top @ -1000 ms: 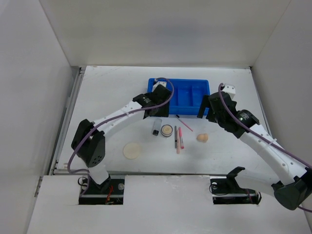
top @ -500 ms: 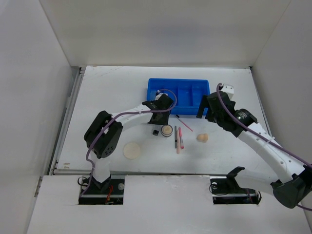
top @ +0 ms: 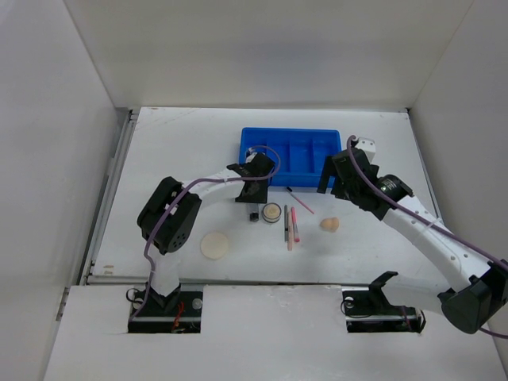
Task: Organize the makeup
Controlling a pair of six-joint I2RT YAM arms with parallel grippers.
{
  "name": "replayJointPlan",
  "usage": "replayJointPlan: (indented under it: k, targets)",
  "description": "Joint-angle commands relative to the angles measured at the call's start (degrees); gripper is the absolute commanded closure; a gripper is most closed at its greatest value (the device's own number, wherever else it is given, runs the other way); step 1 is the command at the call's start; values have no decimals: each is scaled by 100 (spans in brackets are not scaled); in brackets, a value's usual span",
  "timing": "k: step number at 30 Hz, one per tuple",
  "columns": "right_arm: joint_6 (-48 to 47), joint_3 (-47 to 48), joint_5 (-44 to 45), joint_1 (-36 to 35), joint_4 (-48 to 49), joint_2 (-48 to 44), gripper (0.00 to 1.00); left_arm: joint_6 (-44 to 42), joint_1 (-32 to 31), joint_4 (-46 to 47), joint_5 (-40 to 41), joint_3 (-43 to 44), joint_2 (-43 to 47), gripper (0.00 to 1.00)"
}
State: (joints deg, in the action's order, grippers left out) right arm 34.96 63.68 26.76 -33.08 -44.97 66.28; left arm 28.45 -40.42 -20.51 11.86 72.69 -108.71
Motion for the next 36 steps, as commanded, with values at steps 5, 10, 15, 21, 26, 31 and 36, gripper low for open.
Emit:
replayJointPlan:
  k: [5,10,15,21,26,31,36]
  targets:
    - [2,39,-75,-41,164,-19,0,249,-18,-6,-87,-429,226,43]
    - [2,39,-75,-41,164,-19,0,249,-18,-13,-149,-413,227,80]
    - [2,39,-75,-41,164,-71,0,100,-88,-725,158,-141,1095,100]
    - [2,39,-22,-41,226,-19,0,-672,25,-1481,405,1289,1232,100]
    - [2,39,-84,-41,226,-19,0,-1069,333,-1798,511,3308,18,100]
    - [2,39,-84,-41,173,-150,0,-1131,676,-1746,160,4455,-853,100]
    - [2,39,-31,-41,120,-151,0,-1131,914,-1666,-270,5150,-1565,100]
